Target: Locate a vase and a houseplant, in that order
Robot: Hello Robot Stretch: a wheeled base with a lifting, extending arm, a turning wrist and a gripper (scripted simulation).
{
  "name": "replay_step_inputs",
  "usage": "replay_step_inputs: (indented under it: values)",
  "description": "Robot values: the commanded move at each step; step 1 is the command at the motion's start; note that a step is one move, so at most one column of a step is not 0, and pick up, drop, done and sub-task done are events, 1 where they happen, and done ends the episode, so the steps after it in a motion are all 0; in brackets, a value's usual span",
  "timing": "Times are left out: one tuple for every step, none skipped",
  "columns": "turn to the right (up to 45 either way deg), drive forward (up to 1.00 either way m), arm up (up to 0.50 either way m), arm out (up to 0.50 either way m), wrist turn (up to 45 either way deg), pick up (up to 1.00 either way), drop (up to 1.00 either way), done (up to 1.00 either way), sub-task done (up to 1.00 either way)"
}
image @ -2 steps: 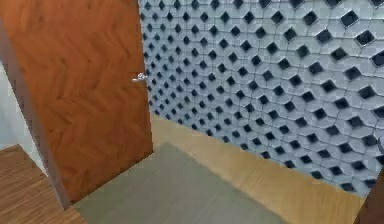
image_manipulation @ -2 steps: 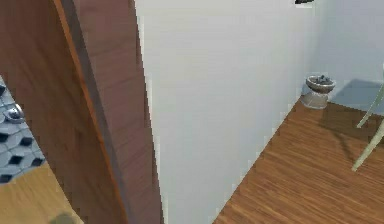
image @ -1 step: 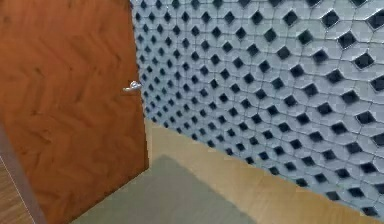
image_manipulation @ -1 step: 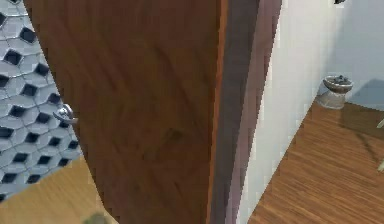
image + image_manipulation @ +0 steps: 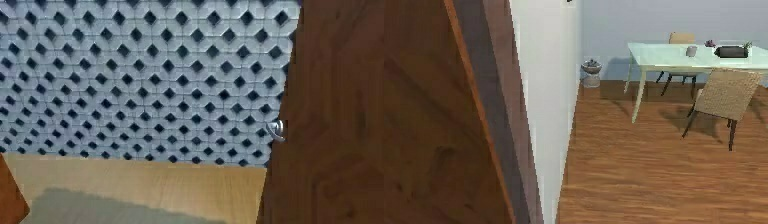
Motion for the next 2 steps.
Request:
replay_step_inputs:
  values:
    - [0.0, 0.65, 0.0, 0.0, 0.0, 0.0, 0.0, 0.0, 0.0]
    - [-27.0, 0.0, 0.0, 0.0, 0.0, 0.0, 0.0, 0.0, 0.0]
